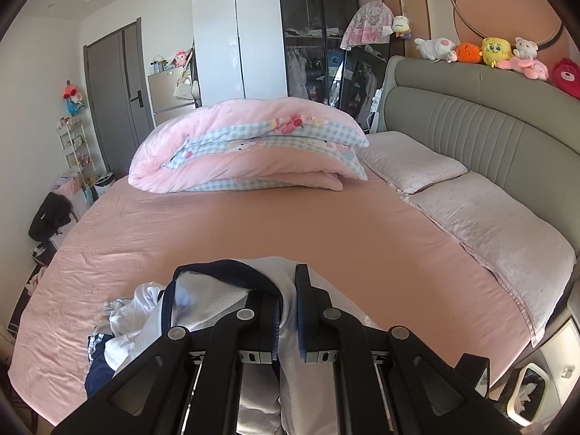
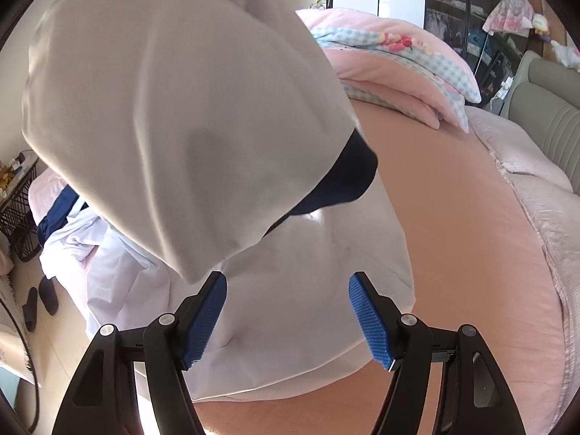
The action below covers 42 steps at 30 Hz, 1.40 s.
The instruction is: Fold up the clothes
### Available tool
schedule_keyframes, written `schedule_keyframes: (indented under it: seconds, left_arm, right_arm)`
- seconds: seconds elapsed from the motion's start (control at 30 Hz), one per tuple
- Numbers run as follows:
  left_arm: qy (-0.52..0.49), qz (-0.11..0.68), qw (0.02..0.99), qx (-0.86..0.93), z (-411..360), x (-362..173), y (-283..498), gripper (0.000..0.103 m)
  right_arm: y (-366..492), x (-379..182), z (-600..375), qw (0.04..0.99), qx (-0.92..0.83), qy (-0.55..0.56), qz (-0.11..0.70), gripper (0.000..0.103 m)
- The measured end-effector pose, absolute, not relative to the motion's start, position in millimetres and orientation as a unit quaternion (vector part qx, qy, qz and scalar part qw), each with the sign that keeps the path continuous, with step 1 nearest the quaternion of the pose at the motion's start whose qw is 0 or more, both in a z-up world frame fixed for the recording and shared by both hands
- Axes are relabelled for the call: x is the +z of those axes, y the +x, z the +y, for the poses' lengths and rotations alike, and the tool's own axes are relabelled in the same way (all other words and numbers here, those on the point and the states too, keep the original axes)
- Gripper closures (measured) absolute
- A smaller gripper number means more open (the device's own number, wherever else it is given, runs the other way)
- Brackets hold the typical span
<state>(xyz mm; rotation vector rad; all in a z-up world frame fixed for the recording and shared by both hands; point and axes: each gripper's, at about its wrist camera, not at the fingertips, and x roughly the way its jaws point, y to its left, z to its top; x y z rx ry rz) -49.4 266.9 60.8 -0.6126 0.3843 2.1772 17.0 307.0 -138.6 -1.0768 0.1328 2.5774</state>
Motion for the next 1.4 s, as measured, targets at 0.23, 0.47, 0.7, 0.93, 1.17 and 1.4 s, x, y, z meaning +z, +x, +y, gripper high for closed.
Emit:
schedule_keyframes:
  seconds: [0.23, 0.47, 0.7, 0.93, 1.17, 1.4]
  left_arm:
    - [-0.239, 0.153, 0.427, 0.859, 271.5, 73.7, -39.4, 0.097]
    - [-0.239, 0.172, 0.432, 0.853, 278.9, 65.8, -29.1, 0.097]
    - [-0.247, 0.186, 0.434, 0.846, 284.1, 55.8, -23.6, 0.097]
    - [-0.266, 0.193, 0.438, 0.837, 287.8, 43.1, -21.6, 0.097]
    - [-0.282, 0.201, 0.440, 0.828, 291.2, 30.6, -19.1, 0.097]
    - [-0.291, 0.211, 0.433, 0.826, 290.1, 20.4, -22.1, 0.095]
  right_arm:
    - [17.7, -125.6, 284.4, 0.231, 0.916, -0.324, -0.047, 0.033]
    - [22.4, -104.7, 272.0, 0.301, 0.911, -0.254, -0.121, 0.033]
    - [26.6, -99.4, 284.7, 0.361, 0.891, -0.255, -0.106, 0.033]
    - [45.5, -83.3, 288.8, 0.336, 0.911, -0.228, -0.076, 0.033]
    - [38.1, -85.4, 278.3, 0.284, 0.928, -0.232, -0.065, 0.034]
    - [40.8, -85.0, 287.9, 0.249, 0.935, -0.252, -0.019, 0.090]
